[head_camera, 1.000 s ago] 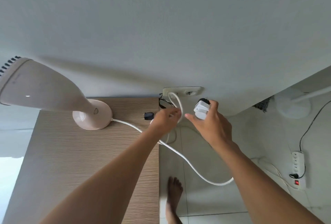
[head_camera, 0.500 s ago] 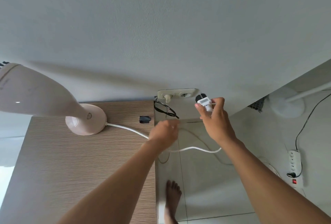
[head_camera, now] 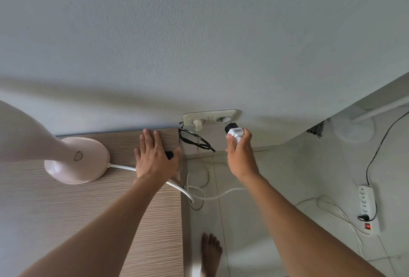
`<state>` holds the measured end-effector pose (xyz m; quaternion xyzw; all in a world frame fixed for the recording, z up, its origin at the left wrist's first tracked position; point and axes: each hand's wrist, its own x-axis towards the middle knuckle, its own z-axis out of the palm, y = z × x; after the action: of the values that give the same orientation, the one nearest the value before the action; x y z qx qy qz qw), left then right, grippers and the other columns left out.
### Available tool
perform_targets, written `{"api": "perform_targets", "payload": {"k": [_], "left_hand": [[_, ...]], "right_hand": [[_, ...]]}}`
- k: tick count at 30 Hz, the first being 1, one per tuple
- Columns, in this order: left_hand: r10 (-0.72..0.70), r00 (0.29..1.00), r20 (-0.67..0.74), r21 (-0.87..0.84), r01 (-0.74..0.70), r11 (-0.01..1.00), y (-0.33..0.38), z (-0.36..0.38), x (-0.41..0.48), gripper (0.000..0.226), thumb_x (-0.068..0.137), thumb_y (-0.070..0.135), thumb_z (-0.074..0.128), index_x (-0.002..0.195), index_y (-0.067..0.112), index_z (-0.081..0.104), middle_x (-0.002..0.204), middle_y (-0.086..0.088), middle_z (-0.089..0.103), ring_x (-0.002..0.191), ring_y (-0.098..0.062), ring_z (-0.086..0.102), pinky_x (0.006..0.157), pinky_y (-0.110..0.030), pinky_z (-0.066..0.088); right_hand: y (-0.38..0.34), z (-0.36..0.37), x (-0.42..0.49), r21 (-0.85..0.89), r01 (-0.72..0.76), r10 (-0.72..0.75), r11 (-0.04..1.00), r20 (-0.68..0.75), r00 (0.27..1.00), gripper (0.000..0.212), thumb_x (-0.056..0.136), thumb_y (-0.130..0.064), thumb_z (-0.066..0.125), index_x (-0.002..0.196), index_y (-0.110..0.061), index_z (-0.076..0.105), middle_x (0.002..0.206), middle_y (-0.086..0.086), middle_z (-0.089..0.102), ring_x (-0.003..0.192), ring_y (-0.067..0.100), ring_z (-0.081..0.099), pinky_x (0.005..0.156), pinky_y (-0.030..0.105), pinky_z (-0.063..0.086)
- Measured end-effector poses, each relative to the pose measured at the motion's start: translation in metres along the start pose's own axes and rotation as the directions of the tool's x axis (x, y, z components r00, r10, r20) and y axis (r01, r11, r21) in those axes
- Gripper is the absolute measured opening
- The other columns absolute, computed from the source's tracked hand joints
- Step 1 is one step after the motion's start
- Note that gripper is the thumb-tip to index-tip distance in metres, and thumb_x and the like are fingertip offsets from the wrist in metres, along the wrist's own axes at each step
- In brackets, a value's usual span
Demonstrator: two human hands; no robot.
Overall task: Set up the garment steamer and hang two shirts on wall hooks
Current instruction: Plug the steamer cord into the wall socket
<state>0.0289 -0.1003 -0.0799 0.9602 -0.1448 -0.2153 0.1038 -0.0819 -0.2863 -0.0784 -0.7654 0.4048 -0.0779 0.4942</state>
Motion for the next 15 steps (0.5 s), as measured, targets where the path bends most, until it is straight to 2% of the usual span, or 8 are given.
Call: {"api": "perform_targets", "payload": {"k": [3, 8, 11, 15], "left_hand": [[0.033, 0.998, -0.054, 0.014, -0.032, 0.999, -0.006, 0.006, 0.0, 0.093, 0.087, 0.07, 0.027, 0.152, 0.012, -0.005, 0.159, -0.01, -0.017, 0.145, -0.021, -0.016, 0.118, -0.043, -0.003], [0.051, 0.994, -0.093, 0.034, -0.048, 0.998, -0.009, 0.009, -0.002, 0.094, 0.084, 0.075, 0.019, 0.153, 0.016, -0.004, 0.16, -0.007, -0.016, 0.145, -0.018, -0.017, 0.119, -0.041, -0.004], [0.053, 0.994, -0.091, 0.037, -0.049, 0.998, -0.01, 0.01, -0.002, 0.094, 0.083, 0.075, 0.021, 0.153, 0.017, -0.005, 0.16, -0.006, -0.017, 0.145, -0.018, -0.018, 0.119, -0.04, -0.004], [0.063, 0.997, -0.049, 0.038, -0.061, 0.997, -0.01, 0.006, 0.0, 0.095, 0.084, 0.074, 0.027, 0.153, 0.017, -0.007, 0.159, -0.007, -0.02, 0.144, -0.019, -0.019, 0.119, -0.04, -0.004]], "right_hand": [[0.006, 0.012, 0.008, 0.009, 0.03, -0.03, 1.0, 0.001, 1.0, 0.043, 0.101, -0.034, 0.04, 0.135, -0.01, 0.026, 0.13, 0.012, 0.051, 0.099, 0.029, 0.063, 0.071, 0.033, 0.05], [0.005, 0.026, 0.019, 0.03, 0.077, -0.076, 0.997, -0.039, 0.996, 0.041, 0.101, -0.033, 0.043, 0.133, -0.012, 0.029, 0.125, 0.013, 0.055, 0.096, 0.026, 0.06, 0.065, 0.027, 0.045], [0.005, 0.033, 0.022, 0.011, 0.112, -0.111, 0.994, -0.08, 0.991, 0.041, 0.102, -0.03, 0.043, 0.135, -0.009, 0.03, 0.127, 0.012, 0.051, 0.094, 0.021, 0.054, 0.059, 0.011, 0.038], [0.004, 0.04, 0.019, -0.003, 0.158, -0.156, 0.987, -0.159, 0.975, 0.043, 0.102, -0.025, 0.044, 0.137, -0.004, 0.031, 0.13, 0.015, 0.048, 0.096, 0.018, 0.05, 0.066, 0.014, 0.036]]}}
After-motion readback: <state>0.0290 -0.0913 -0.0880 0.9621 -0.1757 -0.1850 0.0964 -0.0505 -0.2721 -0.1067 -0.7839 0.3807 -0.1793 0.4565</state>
